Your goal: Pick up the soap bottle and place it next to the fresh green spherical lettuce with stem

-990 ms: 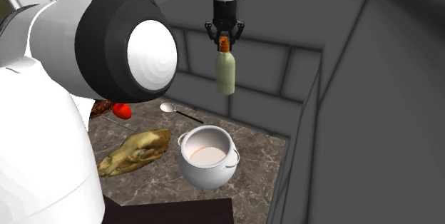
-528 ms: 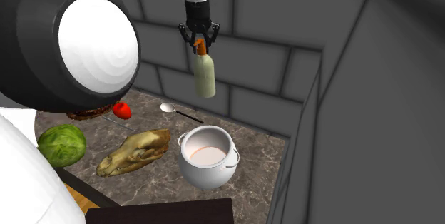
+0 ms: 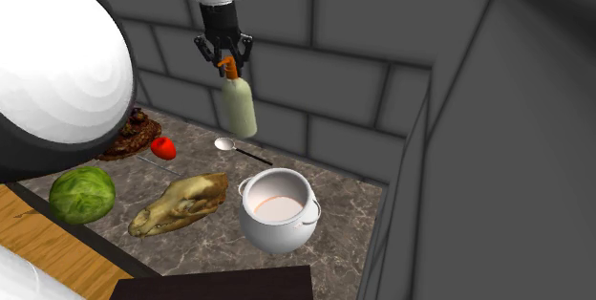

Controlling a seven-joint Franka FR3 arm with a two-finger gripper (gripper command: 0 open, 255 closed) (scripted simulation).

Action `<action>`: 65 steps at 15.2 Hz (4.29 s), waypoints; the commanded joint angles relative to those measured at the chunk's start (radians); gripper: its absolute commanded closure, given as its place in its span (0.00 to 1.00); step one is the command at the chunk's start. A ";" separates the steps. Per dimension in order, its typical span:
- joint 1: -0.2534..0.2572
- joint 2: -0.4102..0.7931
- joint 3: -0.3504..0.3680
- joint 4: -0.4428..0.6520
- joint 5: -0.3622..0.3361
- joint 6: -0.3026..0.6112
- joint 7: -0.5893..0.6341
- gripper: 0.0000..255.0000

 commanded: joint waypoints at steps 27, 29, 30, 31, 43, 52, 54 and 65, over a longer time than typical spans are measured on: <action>0.308 -0.049 0.371 -0.056 -0.013 0.002 0.682 1.00; 0.331 -0.022 0.396 -0.023 -0.018 -0.004 0.731 1.00; 0.342 -0.006 0.408 -0.005 -0.021 -0.008 0.755 1.00; 0.354 0.010 0.420 0.015 -0.025 -0.012 0.779 1.00; 0.363 0.018 0.428 -0.123 -0.028 0.134 0.800 1.00; 0.364 0.034 0.428 -0.226 -0.033 0.252 0.805 1.00; 0.364 0.040 0.429 -0.246 -0.034 0.277 0.807 1.00; 0.365 0.087 0.428 -0.341 -0.048 0.418 0.818 1.00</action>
